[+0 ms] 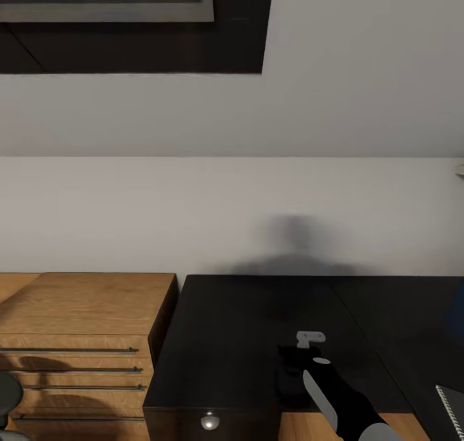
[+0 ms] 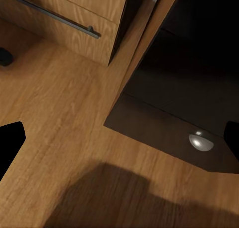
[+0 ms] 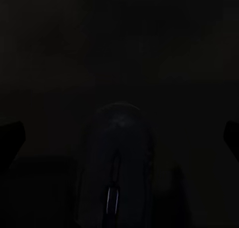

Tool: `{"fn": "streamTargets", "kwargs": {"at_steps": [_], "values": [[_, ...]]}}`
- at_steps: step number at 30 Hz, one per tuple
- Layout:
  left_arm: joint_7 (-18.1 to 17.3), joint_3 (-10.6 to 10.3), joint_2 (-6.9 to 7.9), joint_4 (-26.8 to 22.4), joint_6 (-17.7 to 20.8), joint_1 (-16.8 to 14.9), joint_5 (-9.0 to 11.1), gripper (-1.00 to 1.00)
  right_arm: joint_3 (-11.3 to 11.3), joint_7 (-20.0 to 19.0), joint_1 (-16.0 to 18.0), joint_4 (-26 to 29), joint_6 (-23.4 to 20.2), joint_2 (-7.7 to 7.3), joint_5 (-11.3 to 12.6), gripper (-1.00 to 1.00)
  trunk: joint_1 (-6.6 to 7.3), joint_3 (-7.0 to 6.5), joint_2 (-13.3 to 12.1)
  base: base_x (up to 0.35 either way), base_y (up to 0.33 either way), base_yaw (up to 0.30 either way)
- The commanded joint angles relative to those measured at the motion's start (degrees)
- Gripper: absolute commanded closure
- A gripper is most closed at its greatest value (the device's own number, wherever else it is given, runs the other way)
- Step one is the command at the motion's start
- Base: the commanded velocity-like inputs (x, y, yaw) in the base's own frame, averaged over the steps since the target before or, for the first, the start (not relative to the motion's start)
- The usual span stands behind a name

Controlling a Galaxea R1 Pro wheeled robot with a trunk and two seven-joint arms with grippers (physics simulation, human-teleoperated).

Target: In the bedroom, organize the workspace by keeping the computer under the desk, ensuring the monitor is on the desk, placing the keyboard on the desk next to the monitor, placing the mouse on the desk next to the keyboard, moving the folder from the swivel chair onto the desk next to the mouse, stacking the notebook on top of the folder with the pen on top of the notebook, and positioning the swivel chair next to the desk.

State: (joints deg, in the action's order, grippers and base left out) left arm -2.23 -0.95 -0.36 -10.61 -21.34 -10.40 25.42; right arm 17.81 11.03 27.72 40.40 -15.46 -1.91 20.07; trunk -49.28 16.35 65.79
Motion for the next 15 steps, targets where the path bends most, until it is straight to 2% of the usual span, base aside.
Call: {"fn": "streamTargets", "kwargs": {"at_steps": [1, 3, 15], "values": [[-0.2, -0.1, 0.0, 0.1, -0.2, 0.0, 0.5, -1.0, 0.4, 0.6, 0.0, 0.1, -0.3, -0.07, 0.6, -1.0, 0.0, 0.07, 0.0, 0.0, 0.0, 0.0], [-0.2, -0.1, 0.01, 0.1, -0.2, -0.1, 0.5, -1.0, 0.4, 0.6, 0.0, 0.1, -0.3, 0.06, 0.6, -1.0, 0.0, 0.07, 0.0, 0.0, 0.0, 0.0], [-0.2, 0.1, 0.08, 0.1, -0.2, -0.1, 0.6, -1.0, 0.4, 0.6, 0.0, 0.0, -0.5, 0.71, 0.6, -1.0, -2.64, 2.23, 4.9, 0.0, 0.0, 0.0]]}}
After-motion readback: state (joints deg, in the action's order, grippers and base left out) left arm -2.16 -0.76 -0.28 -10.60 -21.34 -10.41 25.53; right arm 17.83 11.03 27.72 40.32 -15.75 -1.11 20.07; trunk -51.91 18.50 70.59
